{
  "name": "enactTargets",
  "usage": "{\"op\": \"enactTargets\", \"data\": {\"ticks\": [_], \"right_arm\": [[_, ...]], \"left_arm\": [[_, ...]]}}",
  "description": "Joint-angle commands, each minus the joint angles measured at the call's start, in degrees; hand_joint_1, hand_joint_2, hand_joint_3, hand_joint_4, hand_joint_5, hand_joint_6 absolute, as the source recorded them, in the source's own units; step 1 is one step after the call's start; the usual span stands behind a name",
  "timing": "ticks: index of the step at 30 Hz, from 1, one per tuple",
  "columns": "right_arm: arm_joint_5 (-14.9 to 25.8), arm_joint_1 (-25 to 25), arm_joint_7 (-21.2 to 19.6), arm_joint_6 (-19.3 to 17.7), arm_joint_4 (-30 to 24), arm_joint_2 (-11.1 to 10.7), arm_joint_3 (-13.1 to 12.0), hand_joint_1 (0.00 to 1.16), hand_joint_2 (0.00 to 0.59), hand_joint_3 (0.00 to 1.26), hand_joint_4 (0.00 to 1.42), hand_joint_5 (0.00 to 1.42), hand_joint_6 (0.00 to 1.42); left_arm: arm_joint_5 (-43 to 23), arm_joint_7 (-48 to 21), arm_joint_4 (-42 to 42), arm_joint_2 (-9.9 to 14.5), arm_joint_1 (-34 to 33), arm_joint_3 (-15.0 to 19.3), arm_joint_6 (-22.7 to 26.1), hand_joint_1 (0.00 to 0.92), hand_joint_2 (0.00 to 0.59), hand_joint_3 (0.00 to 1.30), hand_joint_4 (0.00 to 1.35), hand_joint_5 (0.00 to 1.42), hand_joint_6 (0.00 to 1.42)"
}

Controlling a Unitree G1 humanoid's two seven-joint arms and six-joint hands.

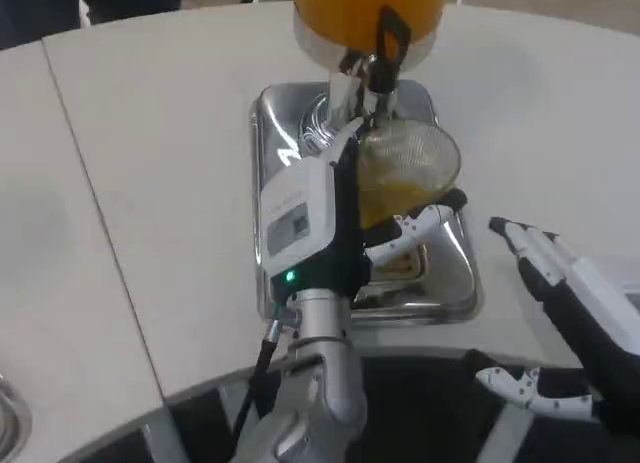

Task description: Grasp the cup under the faucet to collect the drink, then remove the cup.

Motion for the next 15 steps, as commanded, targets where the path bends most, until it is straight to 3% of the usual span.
{"op": "enactTargets", "data": {"ticks": [1,3,5,15], "right_arm": [[-0.21,-0.63,1.6,1.41,-0.74,-0.08,0.41,0.59,0.342,0.0,0.0,0.0,0.09],[-0.25,-1.01,1.86,1.81,-0.44,-0.07,0.53,0.59,0.343,0.0,0.0,0.0,0.09],[-0.21,-1.72,2.08,2.3,0.2,-0.08,0.68,0.59,0.343,0.0,0.0,0.0,0.09],[1.1,-4.54,1.04,1.96,4.19,-0.37,1.65,0.61,0.347,0.0,0.0,0.0,0.1]], "left_arm": [[-0.19,4.48,3.59,-4.03,-0.53,-0.38,-0.9,0.511,0.05,0.71,0.93,1.29,1.42],[-0.67,7.42,4.88,-4.62,-0.95,-0.03,-2.39,0.534,0.052,0.91,1.09,1.39,1.42],[-1.45,9.71,5.8,-4.78,-1.24,0.34,-4.01,0.549,0.055,1.0,1.11,1.42,1.42],[-4.08,11.07,8.65,-2.65,-1.64,2.36,-9.36,0.592,0.032,1.09,1.09,1.42,1.42]]}}
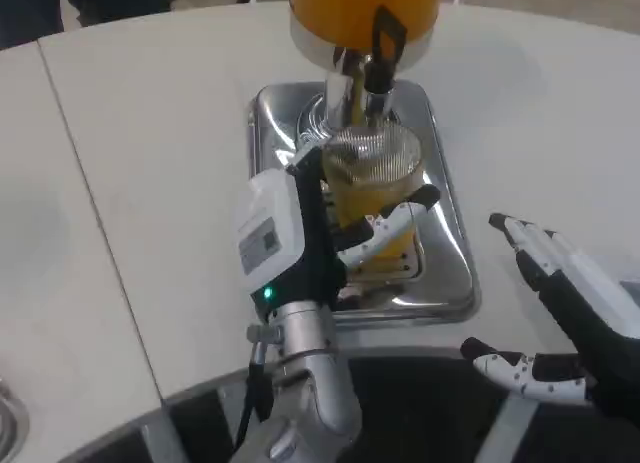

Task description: Grasp the cup under the faucet to collect the drink, then remove the cup.

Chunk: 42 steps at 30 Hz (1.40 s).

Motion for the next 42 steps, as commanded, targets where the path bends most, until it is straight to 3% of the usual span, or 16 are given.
{"op": "enactTargets", "data": {"ticks": [1,8,17,29,42], "right_arm": [[0.98,-1.23,-0.75,-0.16,2.11,-0.01,1.13,0.61,0.349,0.0,0.0,0.0,0.1],[2.05,-3.26,-2.62,-1.54,4.76,0.02,2.96,0.61,0.355,0.0,0.0,0.0,0.1],[3.23,-2.97,-5.44,-3.34,5.82,-0.57,3.02,0.62,0.357,0.0,0.0,0.0,0.1],[1.67,-1.93,-5.95,-3.06,3.64,-0.78,3.54,0.62,0.357,0.0,0.0,0.0,0.1],[-1.21,-1.46,-5.59,-3.98,2.18,-2.94,3.25,0.62,0.357,0.0,0.0,0.0,0.1]], "left_arm": [[-0.51,0.28,0.67,-1.74,-0.38,0.13,-2.14,0.586,0.029,1.09,1.09,1.42,1.42],[-0.72,-1.6,-2.71,2.26,1.39,1.54,-3.58,0.569,0.038,1.11,1.09,1.42,1.42],[-2.61,-8.37,-11.38,8.37,6.41,4.51,-6.08,0.574,0.053,1.13,1.08,1.42,1.42],[-5.37,-16.82,-20.79,12.44,12.49,7.33,-9.12,0.576,0.053,1.17,1.08,1.42,1.42],[-9.13,-23.96,-31.87,15.74,20.65,12.58,-12.58,0.58,0.054,1.17,1.08,1.42,1.42]]}}
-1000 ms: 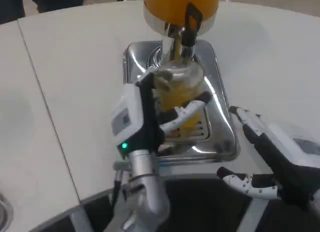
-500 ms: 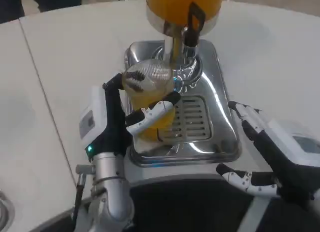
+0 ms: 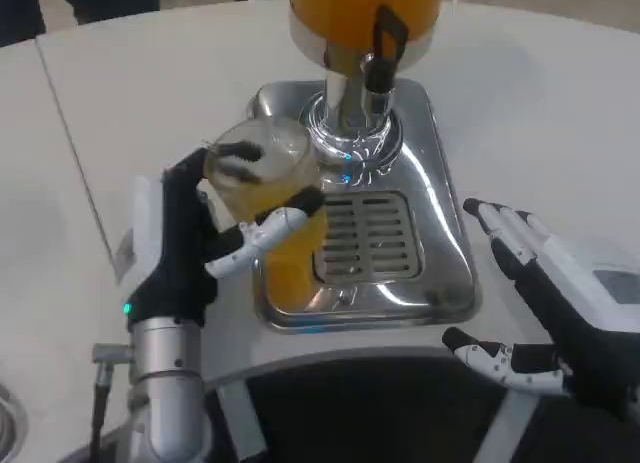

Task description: Grasp the cup under the faucet to collect the drink, then remove the cup.

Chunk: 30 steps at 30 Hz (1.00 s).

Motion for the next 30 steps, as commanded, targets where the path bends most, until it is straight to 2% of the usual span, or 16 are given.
{"op": "enactTargets", "data": {"ticks": [1,9,12,15,18,22,26,30], "right_arm": [[-1.51,0.64,-0.12,-0.84,-1.03,-1.01,0.23,0.62,0.357,0.0,0.0,0.0,0.1],[-2.67,0.93,1.88,-1.75,-4.07,-2.35,-0.24,0.62,0.357,0.0,0.0,0.0,0.09],[-1.08,0.47,3.3,-2.18,-4.69,-3.53,-1.5,0.61,0.366,0.0,0.0,0.0,0.08],[-0.58,0.37,2.9,-5.08,-5.36,-5.36,-1.98,0.59,0.371,0.0,0.0,0.0,0.05],[-1.5,1.27,1.45,-7.53,-6.3,-6.1,-2.12,0.58,0.372,0.0,0.0,0.0,0.05],[-4.76,3.41,-0.88,-9.5,-8.48,-5.03,-2.14,0.58,0.385,0.0,0.0,0.0,0.04],[-5.62,4.62,-0.16,-10.12,-10.13,-3.95,-1.48,0.55,0.391,0.0,0.0,0.0,0.03],[-6.67,6.98,-1.47,-11.51,-12.59,-2.4,-1.72,0.55,0.391,0.0,0.0,0.0,0.03]], "left_arm": [[-0.36,-1.25,-4.14,0.89,2.65,1.23,-3.0,0.58,0.054,1.17,1.08,1.42,1.42],[-0.67,-4.3,-14.12,2.16,9.44,3.82,-4.35,0.58,0.054,1.19,1.09,1.42,1.42],[-0.85,-6.1,-18.31,2.45,12.31,4.3,-4.51,0.58,0.054,1.19,1.09,1.42,1.42],[-0.95,-8.22,-22.32,2.61,15.08,4.52,-4.94,0.58,0.054,1.19,1.09,1.42,1.42],[-0.54,-9.96,-26.4,2.63,18.02,4.47,-5.86,0.58,0.054,1.19,1.09,1.42,1.42],[-0.35,-11.7,-30.32,2.05,21.24,4.49,-6.34,0.58,0.054,1.19,1.09,1.42,1.42],[-1.35,-13.9,-35.03,1.69,24.9,4.31,-6.59,0.58,0.054,1.19,1.09,1.42,1.42],[-1.58,-15.81,-38.9,1.2,28.01,4.39,-7.16,0.58,0.054,1.19,1.09,1.42,1.42]]}}
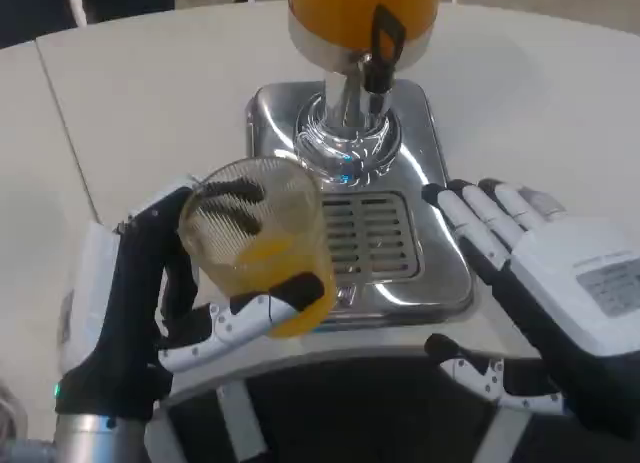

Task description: Grasp the cup under the faucet to collect the drink, then remove the cup.

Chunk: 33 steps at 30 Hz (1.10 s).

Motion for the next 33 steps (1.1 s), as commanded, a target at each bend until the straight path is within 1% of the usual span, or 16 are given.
{"op": "enactTargets", "data": {"ticks": [1,4,8,10,12,16,17,21,23,26,29,33], "right_arm": [[-0.9,2.76,-0.87,-1.34,-2.82,1.24,-0.41,0.55,0.39,0.0,0.0,0.0,0.02],[-0.31,4.72,0.45,-0.8,-5.67,2.93,-0.94,0.55,0.39,0.0,0.0,0.0,0.02],[-1.84,7.62,0.82,-1.71,-8.91,4.65,-0.32,0.54,0.394,0.0,0.0,0.0,0.0],[-2.32,9.59,0.91,-2.41,-10.28,5.61,0.12,0.54,0.408,0.0,0.0,0.0,0.0],[-3.14,11.08,0.76,-3.43,-11.17,6.16,0.5,0.54,0.41,0.0,0.0,0.0,0.0],[-3.78,12.97,0.54,-4.53,-12.3,7.55,0.27,0.53,0.411,0.0,0.0,0.0,0.0],[-4.11,13.21,0.57,-4.74,-12.41,7.88,0.17,0.53,0.41,0.0,0.0,0.0,0.0],[-2.52,14.25,1.87,-5.55,-13.6,8.18,-0.81,0.53,0.413,0.0,0.0,0.0,0.0],[-2.25,14.57,2.22,-5.91,-13.69,8.4,-0.83,0.52,0.415,0.0,0.0,0.0,0.0],[-2.01,14.0,2.88,-6.46,-13.19,8.4,-0.8,0.52,0.418,0.0,0.0,0.0,0.0],[-2.04,12.88,3.12,-5.86,-12.44,9.14,-1.24,0.52,0.42,0.0,0.0,0.0,0.0],[-2.33,11.48,3.97,-5.52,-11.78,9.57,-1.34,0.52,0.422,0.0,0.0,0.0,0.0]], "left_arm": [[-1.19,-1.36,-4.62,-0.67,2.56,0.0,-2.68,0.58,0.054,1.19,1.09,1.42,1.42],[-1.05,-3.17,-8.1,-0.49,6.07,-0.81,-4.11,0.58,0.054,1.19,1.09,1.42,1.42],[-0.19,-4.6,-10.25,-0.4,9.29,-1.63,-5.73,0.58,0.054,1.19,1.09,1.42,1.42],[0.42,-4.96,-11.06,-0.57,11.1,-1.85,-6.52,0.58,0.054,1.19,1.09,1.42,1.42],[0.88,-5.12,-11.67,-0.68,12.29,-1.87,-7.01,0.58,0.054,1.19,1.09,1.42,1.42],[1.05,-5.71,-13.05,-0.72,14.61,-1.95,-7.34,0.58,0.054,1.19,1.09,1.42,1.42],[1.16,-5.76,-13.27,-0.79,15.13,-2.07,-7.41,0.58,0.054,1.19,1.09,1.42,1.42],[1.57,-5.74,-14.21,-1.38,16.77,-2.44,-7.28,0.58,0.054,1.19,1.09,1.42,1.42],[1.72,-5.79,-14.53,-1.59,17.15,-2.47,-7.2,0.58,0.054,1.19,1.09,1.42,1.42],[1.89,-6.01,-14.89,-2.12,17.48,-2.59,-6.7,0.58,0.054,1.19,1.09,1.42,1.42],[2.15,-6.18,-15.07,-2.66,17.73,-2.95,-6.34,0.58,0.054,1.19,1.09,1.42,1.42],[2.41,-6.27,-14.79,-3.32,17.39,-3.14,-5.94,0.58,0.054,1.19,1.09,1.42,1.42]]}}
